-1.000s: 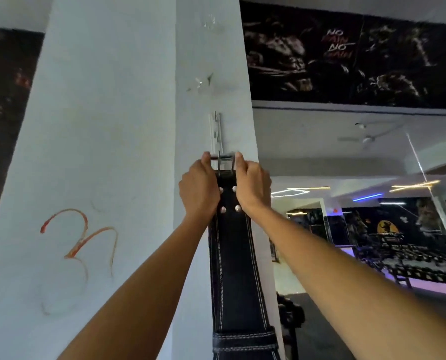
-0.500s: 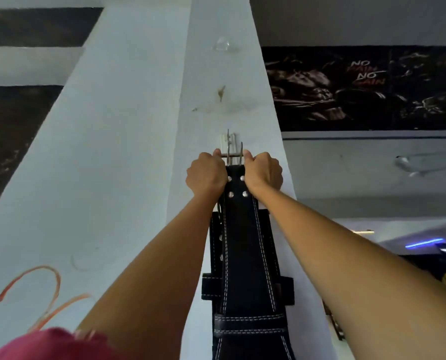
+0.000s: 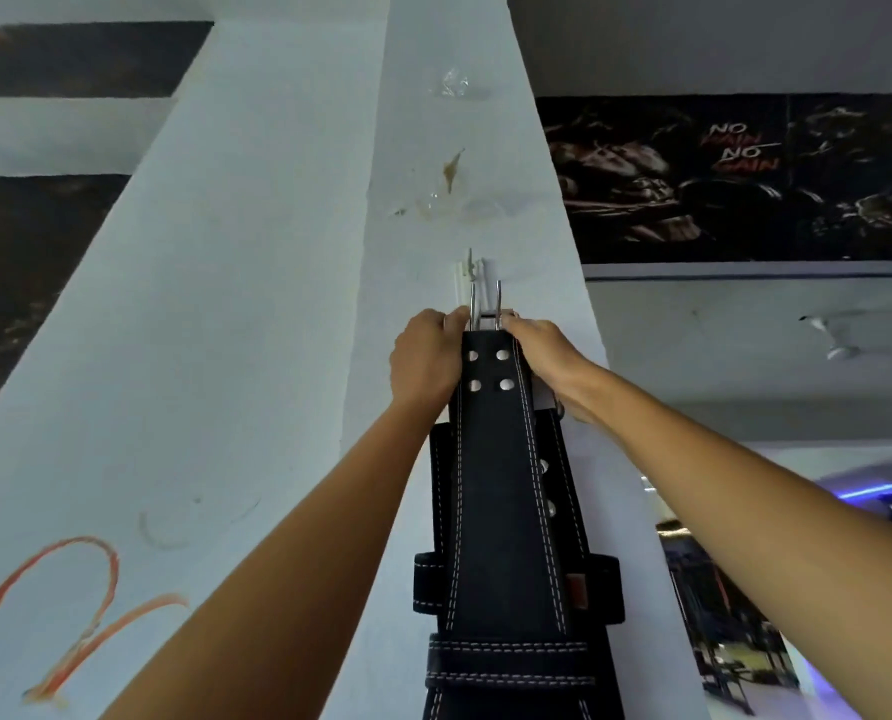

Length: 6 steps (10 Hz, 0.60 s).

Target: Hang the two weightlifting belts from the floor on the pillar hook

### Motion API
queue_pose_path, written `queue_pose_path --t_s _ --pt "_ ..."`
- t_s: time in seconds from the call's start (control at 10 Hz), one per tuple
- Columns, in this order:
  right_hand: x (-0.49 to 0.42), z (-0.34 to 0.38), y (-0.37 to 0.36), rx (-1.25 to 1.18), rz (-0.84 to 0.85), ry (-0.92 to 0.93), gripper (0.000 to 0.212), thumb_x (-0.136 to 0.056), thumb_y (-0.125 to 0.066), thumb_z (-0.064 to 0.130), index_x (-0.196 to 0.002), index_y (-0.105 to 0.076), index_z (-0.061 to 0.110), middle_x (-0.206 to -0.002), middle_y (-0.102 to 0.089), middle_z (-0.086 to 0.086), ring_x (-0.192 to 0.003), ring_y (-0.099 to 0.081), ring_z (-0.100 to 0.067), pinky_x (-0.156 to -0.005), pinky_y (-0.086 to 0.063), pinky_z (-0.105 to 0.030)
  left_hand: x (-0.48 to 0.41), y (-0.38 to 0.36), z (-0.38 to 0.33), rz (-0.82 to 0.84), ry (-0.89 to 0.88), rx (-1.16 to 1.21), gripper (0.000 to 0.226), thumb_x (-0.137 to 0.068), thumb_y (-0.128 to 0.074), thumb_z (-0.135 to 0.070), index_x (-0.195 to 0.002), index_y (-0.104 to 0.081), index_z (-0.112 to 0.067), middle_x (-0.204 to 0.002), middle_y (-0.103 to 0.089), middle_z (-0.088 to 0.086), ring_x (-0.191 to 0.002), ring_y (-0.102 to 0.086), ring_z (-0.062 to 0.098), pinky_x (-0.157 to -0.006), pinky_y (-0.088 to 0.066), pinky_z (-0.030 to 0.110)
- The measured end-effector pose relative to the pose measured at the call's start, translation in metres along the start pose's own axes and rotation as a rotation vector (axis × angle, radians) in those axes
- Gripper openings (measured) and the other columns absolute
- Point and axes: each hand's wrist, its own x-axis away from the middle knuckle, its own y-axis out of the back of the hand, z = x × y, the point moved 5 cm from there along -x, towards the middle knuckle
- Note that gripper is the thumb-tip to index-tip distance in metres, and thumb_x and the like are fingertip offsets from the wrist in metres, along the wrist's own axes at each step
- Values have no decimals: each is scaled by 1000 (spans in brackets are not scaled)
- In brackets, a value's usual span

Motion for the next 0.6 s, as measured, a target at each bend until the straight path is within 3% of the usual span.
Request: queue_pose_path --t_s 0.1,0.2,0.3,0.4,0.5,0.6 --pt "3 5 3 -124 83 -33 43 -94 -37 42 -107 -60 8 -90 -63 -5 -82 -55 -14 -72 -42 -23 -2 2 6 15 94 288 34 -82 -59 -45 -72 -59 -12 -68 -56 12 -63 -53 21 -67 -46 37" --pt "3 4 4 -123 114 -29 47 -90 -45 47 -111 -62 9 -90 -65 -1 -86 -59 -14 -71 -45 -21 -1 3 7 11 137 352 31 -76 -66 -44 -73 -62 -13 -69 -59 13 -63 -57 22 -71 -54 41" --pt "0 2 2 -172 13 -46 37 -87 -55 41 -99 -63 7 -77 -65 -4 -69 -62 -17 -64 -51 -27 0 4 8 -57 155 364 28 -77 -69 -36 -72 -62 -9 -69 -59 11 -63 -56 23 -67 -51 36" --pt "-13 2 5 -111 -210 -94 38 -79 -63 34 -101 -60 3 -85 -66 -8 -76 -64 -23 -67 -52 -31 -3 2 4 -104 199 286 22 -79 -66 -28 -73 -56 -9 -65 -56 5 -64 -56 24 -62 -46 31" --pt "-20 3 6 -75 -257 -126 31 -78 -65 29 -98 -57 7 -76 -60 -4 -70 -59 -20 -61 -48 -27 -6 0 1 -90 239 206 26 -82 -62 -30 -87 -49 -7 -74 -55 3 -77 -57 26 -67 -44 32" --pt "-14 4 6 34 -299 -96 35 -82 -58 35 -102 -59 6 -87 -63 -6 -77 -59 -24 -65 -45 -29 0 0 -2 -117 213 94 31 -89 -54 -31 -104 -53 -4 -103 -63 11 -96 -60 30 -73 -41 34"
